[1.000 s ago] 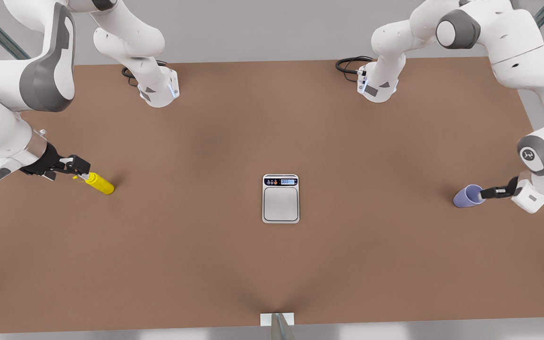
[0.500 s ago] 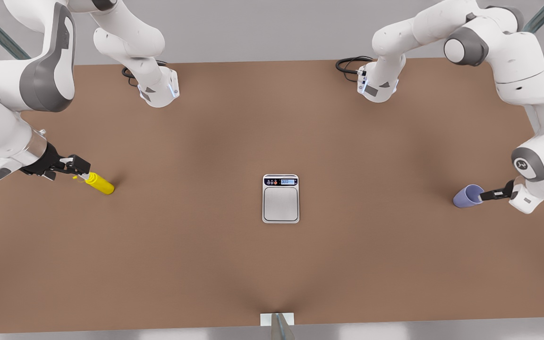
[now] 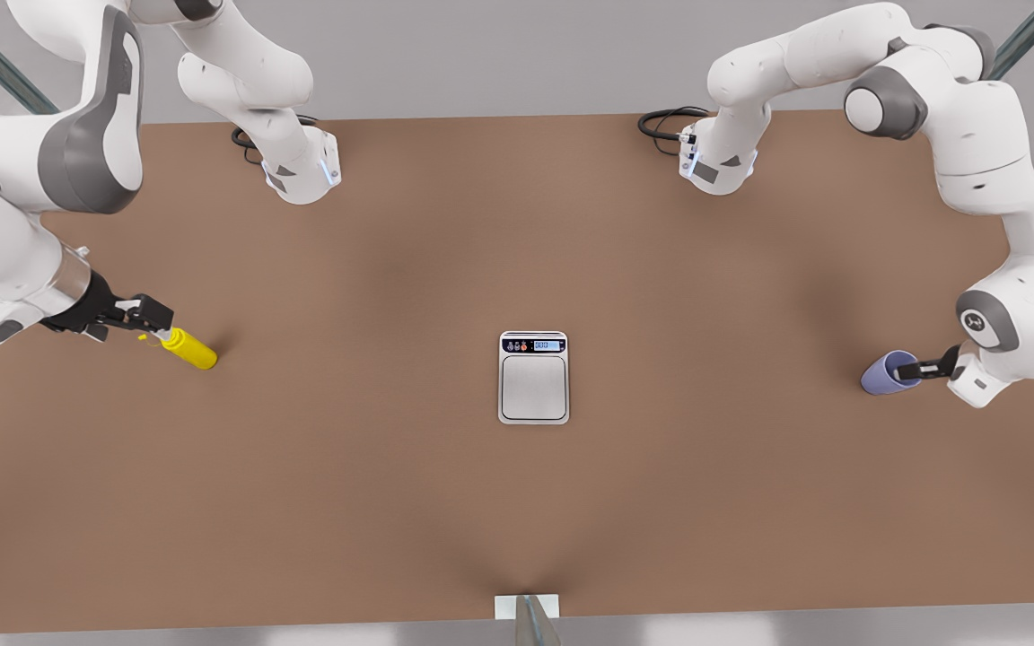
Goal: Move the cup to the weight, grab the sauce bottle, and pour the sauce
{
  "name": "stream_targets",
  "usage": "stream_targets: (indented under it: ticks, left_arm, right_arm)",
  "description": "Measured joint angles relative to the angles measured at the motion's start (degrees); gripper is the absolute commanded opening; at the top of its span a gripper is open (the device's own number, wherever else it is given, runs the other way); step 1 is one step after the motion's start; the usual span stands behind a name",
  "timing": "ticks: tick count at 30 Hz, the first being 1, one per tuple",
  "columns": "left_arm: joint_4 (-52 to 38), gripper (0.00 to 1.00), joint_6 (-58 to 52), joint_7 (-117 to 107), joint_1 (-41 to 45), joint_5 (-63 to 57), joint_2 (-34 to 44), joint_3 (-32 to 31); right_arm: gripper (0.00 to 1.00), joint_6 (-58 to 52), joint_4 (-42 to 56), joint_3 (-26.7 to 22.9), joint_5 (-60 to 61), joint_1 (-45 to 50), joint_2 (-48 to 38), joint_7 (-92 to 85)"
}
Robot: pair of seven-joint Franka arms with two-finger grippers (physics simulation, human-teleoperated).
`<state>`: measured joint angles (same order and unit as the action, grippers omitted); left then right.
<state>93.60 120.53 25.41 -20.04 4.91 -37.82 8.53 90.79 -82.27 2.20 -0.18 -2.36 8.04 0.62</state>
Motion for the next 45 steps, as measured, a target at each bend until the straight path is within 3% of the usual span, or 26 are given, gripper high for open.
stream_targets:
  ticks: [1, 6, 21, 25, 27, 29, 35, 39, 42, 45]
  left_arm:
    - [0.0, 0.43, -0.03, -0.01, 0.0, 0.04, 0.02, 0.0]
    - [0.58, 0.21, -1.0, -0.61, 0.0, 0.18, -0.07, -0.18]
    - [0.79, 0.21, -1.32, -7.15, 0.31, -2.22, 2.19, -3.77]
    - [0.45, 0.21, -1.85, -15.55, 6.58, -3.88, 4.6, -8.09]
    - [-0.38, 0.21, -1.87, -23.41, 13.01, -4.21, 4.52, -8.18]
    - [-1.65, 0.21, -2.04, -33.79, 14.81, -4.3, 3.72, -13.07]
    - [-5.57, 0.21, -1.97, -37.41, 18.07, -4.34, 2.92, -21.09]
    - [-8.26, 0.21, -1.03, -40.15, 27.82, -3.96, 3.28, -21.08]
    - [-8.97, 0.21, 0.04, -40.31, 32.34, -3.53, 2.98, -20.58]
    - [-9.1, 0.21, 2.03, -41.52, 35.72, -3.25, 2.02, -20.57]
  right_arm:
    - [1.0, 0.0, 0.09, 0.0, 0.05, -0.02, 0.13, -0.24]
    - [1.0, -0.09, 0.0, 0.09, 0.0, 0.1, 0.31, -0.3]
    - [1.0, -0.26, 0.09, 0.0, 0.09, 0.0, 0.22, 0.18]
    - [1.0, -0.26, 0.09, 0.0, 0.17, 0.0, 0.22, 0.39]
    - [1.0, -0.31, -0.08, -1.23, 5.39, 0.07, 0.3, 5.44]
    - [1.0, -1.92, -0.15, -1.44, 8.89, -0.87, 0.39, 15.61]
    - [1.0, -9.11, -0.94, -1.81, 31.9, -17.68, 7.52, 17.77]
    - [1.0, -17.41, -1.77, -23.55, 47.85, -10.55, 15.46, 23.99]
    - [1.0, -21.71, -5.02, -29.84, 55.22, -10.61, 20.3, 31.37]
    - [1.0, -24.5, -8.77, -30.4, 57.04, -12.45, 23.91, 31.8]
